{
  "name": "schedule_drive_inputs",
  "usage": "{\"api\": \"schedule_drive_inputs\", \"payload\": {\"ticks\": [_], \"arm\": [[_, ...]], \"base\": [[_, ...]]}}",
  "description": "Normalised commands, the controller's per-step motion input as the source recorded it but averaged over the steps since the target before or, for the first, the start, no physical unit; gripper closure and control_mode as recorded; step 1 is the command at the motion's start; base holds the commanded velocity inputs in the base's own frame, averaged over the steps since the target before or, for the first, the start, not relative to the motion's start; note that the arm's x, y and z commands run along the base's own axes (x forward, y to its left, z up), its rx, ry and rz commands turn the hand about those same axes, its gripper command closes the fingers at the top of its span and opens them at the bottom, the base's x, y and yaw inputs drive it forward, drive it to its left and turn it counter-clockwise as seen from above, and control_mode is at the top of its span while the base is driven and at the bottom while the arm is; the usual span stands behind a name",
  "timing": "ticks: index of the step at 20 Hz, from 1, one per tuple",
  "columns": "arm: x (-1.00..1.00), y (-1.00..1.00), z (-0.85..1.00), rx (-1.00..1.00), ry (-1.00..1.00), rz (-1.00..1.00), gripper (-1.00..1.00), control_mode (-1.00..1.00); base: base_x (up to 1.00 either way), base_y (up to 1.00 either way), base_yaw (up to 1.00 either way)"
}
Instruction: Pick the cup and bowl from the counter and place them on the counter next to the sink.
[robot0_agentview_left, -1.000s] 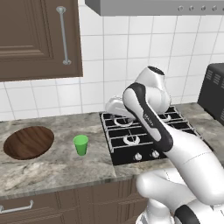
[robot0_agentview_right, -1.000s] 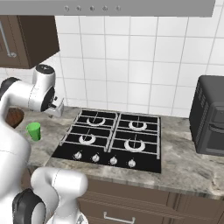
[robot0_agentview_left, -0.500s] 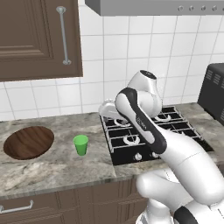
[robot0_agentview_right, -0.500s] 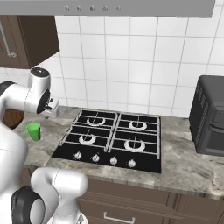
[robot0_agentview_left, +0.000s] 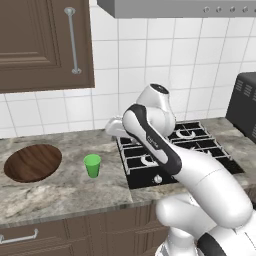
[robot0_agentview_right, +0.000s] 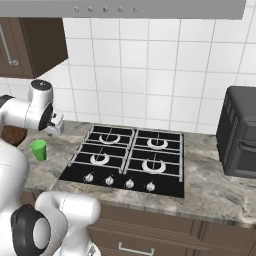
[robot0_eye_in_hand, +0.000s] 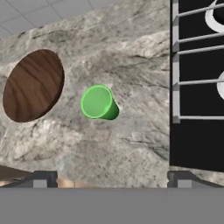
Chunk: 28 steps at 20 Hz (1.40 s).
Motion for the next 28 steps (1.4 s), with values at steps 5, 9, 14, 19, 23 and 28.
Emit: {"api": "schedule_drive_inputs", "payload": {"ticks": [5,9,14,19,23,28], "arm": [[0.21,0.06,-0.15,0.0,0.0,0.0,-1.0,-1.0],[0.29,0.02,-0.17,0.0,0.0,0.0,-1.0,-1.0],[0.24,0.04,-0.14,0.0,0.02,0.0,-1.0,-1.0],[0.16,0.15,-0.19,0.0,0.01,0.0,-1.0,-1.0],[0.12,0.16,-0.21,0.0,0.02,0.0,-1.0,-1.0],[0.13,0.15,-0.23,0.0,0.01,0.0,-1.0,-1.0]], "base": [[0.0,0.0,0.0],[0.0,0.0,0.0],[0.0,0.0,0.0],[0.0,0.0,0.0],[0.0,0.0,0.0],[0.0,0.0,0.0]]}}
